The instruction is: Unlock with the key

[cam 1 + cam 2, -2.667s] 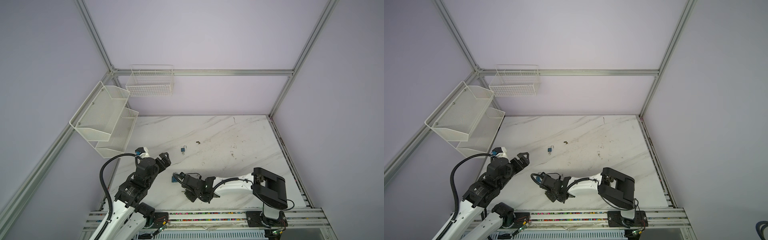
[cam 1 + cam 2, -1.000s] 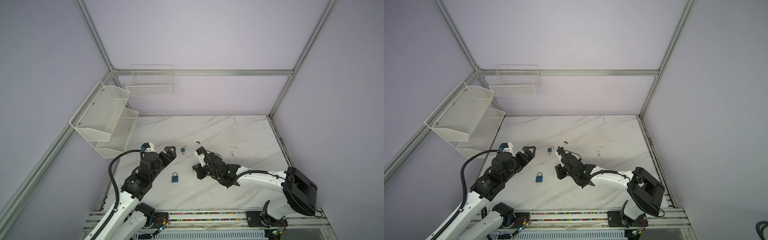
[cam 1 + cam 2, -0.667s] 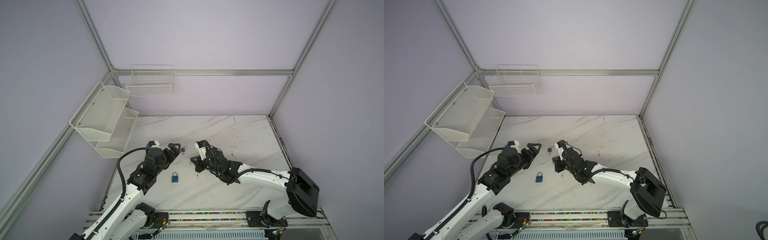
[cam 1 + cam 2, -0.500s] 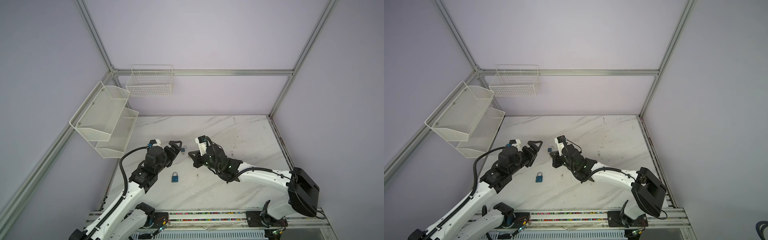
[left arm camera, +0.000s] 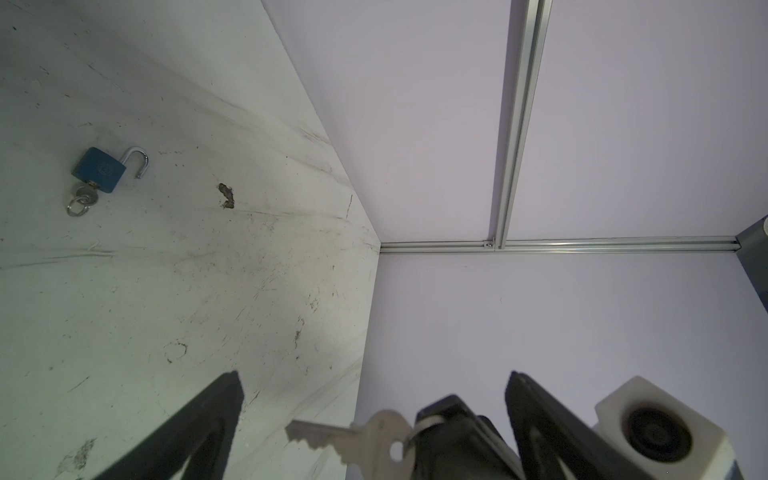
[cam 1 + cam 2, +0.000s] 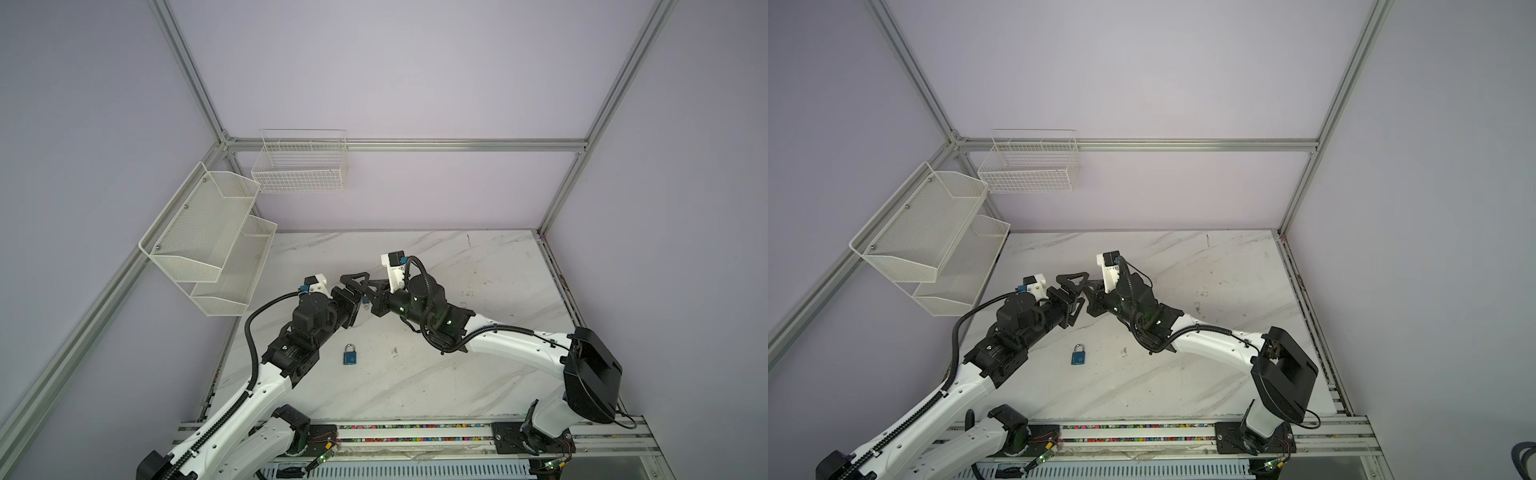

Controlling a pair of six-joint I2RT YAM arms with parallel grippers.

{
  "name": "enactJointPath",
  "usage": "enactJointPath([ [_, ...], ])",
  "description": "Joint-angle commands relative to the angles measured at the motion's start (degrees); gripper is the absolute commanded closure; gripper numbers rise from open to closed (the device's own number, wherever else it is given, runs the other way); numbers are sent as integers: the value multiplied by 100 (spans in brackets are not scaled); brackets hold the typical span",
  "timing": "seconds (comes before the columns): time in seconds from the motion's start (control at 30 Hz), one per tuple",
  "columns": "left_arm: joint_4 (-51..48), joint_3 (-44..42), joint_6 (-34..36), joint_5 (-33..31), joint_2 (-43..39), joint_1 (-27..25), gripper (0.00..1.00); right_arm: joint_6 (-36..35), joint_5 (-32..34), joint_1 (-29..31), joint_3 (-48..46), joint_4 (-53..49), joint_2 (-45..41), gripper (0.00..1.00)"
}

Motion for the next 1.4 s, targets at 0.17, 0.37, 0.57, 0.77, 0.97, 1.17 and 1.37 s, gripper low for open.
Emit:
enactJointPath([
  [0.17,608,250,-200,-319,30,-101,0,184,-460,-26,-7,485,166,100],
  [0.37,728,187,-225,-460,-10,-102,0,135,-427,-25,-193,508,19,100],
  [0.57,855,155,-178,-497,12,-105,11,112,-306,-28,-259,408,-127,100],
  [0.77,879,84,-167,-584,21,-108,26,4,-158,-36,-355,384,-293,100],
  [0.97,949,29,-195,-646,41,-108,40,-59,-71,-32,-427,346,-378,100],
  [1.17,899,-7,-224,-691,39,-104,49,-129,-69,-36,-476,331,-481,100],
  [1.37,792,-7,-223,-739,32,-101,58,-166,39,-36,-503,321,-567,100],
])
